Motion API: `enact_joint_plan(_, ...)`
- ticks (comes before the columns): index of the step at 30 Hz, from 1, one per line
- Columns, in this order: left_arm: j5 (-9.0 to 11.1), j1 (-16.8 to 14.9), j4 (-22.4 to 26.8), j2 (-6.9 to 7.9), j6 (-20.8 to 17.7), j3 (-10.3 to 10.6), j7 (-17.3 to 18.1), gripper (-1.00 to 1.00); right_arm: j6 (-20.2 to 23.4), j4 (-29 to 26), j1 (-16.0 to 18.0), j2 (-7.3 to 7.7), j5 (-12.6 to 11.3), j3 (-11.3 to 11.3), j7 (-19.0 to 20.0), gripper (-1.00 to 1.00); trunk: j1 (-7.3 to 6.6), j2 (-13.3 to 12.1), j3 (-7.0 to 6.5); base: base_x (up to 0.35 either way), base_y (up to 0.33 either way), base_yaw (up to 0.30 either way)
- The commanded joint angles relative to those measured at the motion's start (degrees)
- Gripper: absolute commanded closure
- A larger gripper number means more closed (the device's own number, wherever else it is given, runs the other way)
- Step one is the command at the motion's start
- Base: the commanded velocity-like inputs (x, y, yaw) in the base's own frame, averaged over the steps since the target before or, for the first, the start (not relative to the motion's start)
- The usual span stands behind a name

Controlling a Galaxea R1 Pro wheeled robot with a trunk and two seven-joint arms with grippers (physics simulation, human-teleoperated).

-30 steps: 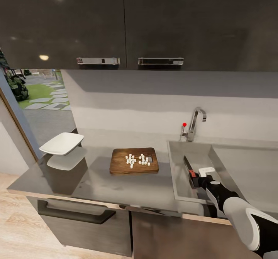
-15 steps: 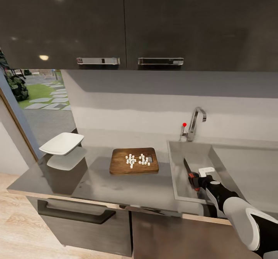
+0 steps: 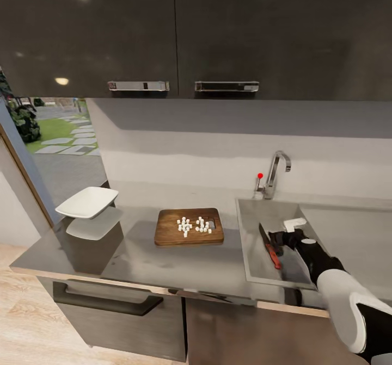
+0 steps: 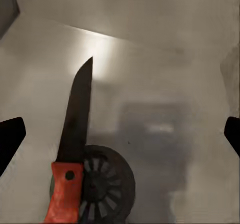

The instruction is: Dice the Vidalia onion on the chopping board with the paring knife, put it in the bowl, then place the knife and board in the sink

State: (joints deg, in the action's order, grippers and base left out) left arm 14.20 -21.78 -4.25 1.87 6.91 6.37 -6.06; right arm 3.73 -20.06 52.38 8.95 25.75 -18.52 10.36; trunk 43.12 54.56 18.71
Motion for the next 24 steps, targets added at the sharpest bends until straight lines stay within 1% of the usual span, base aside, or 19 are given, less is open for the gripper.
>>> enact_joint_plan(1, 0.48, -0.10, -0.23, -0.02, 0.40, 0.48, -0.01, -1.00, 3.48, -3.34, 0.01, -0.04, 0.47, -0.47, 2.45, -1.00, 0.01, 0.05, 0.08, 0.000, 0.000, 0.000)
enact_joint_plan(2, 0.48, -0.10, -0.23, -0.02, 0.43, 0.48, -0.01, -1.00, 7.19, -6.70, 0.01, -0.02, 0.34, -0.47, 4.63, -1.00, 0.01, 0.05, 0.08, 0.000, 0.000, 0.000)
enact_joint_plan(3, 0.48, -0.10, -0.23, -0.02, 0.45, 0.48, 0.04, -1.00, 13.12, -12.45, 0.01, 0.00, -0.39, -0.44, 8.25, -1.00, 0.01, 0.05, 0.08, 0.000, 0.000, 0.000)
enact_joint_plan(4, 0.48, -0.10, -0.23, -0.02, 0.45, 0.48, 0.05, -1.00, 16.92, -16.62, 0.01, 0.00, -1.15, -0.37, 10.65, -1.00, 0.01, 0.05, 0.08, 0.000, 0.000, 0.000)
enact_joint_plan(5, 0.48, -0.10, -0.23, -0.02, 0.46, 0.48, 0.11, -1.00, 22.12, -22.44, 0.01, 0.02, -2.29, -0.27, 13.68, -1.00, 0.01, 0.05, 0.08, 0.000, 0.000, 0.000)
enact_joint_plan(6, 0.48, -0.10, -0.23, -0.02, 0.46, 0.48, 0.13, -1.00, 25.00, -25.38, 0.01, 0.02, -2.83, -0.21, 15.02, -1.00, 0.01, 0.05, 0.08, 0.000, 0.000, 0.000)
enact_joint_plan(8, 0.48, -0.10, -0.23, -0.02, 0.47, 0.48, 0.16, -1.00, 29.07, -28.95, 0.01, -0.10, -3.47, -0.05, 16.64, -1.00, 0.01, 0.05, 0.08, 0.000, 0.000, 0.000)
enact_joint_plan(11, 0.48, -0.10, -0.23, -0.02, 0.47, 0.48, 0.17, -1.00, 30.60, -30.29, 0.01, -0.65, -3.71, 0.04, 17.31, -1.00, 0.01, 0.05, 0.08, 0.000, 0.000, 0.000)
enact_joint_plan(15, 0.48, -0.10, -0.23, -0.02, 0.47, 0.48, 0.17, -1.00, 30.94, -30.54, 0.01, -1.03, -3.77, 0.06, 17.57, -1.00, 0.01, 0.05, 0.08, 0.000, 0.000, 0.000)
enact_joint_plan(22, 0.48, -0.10, -0.23, -0.02, 0.47, 0.48, 0.17, -1.00, 30.99, -30.56, 0.01, -1.12, -3.71, 0.06, 17.59, -1.00, 0.01, 0.05, 0.08, 0.000, 0.003, 0.000)
enact_joint_plan(24, 0.48, -0.10, -0.23, -0.02, 0.47, 0.48, 0.17, -1.00, 30.99, -30.56, 0.01, -1.11, -3.70, 0.04, 17.59, -1.00, 0.01, 0.05, 0.08, 0.000, 0.128, 0.000)
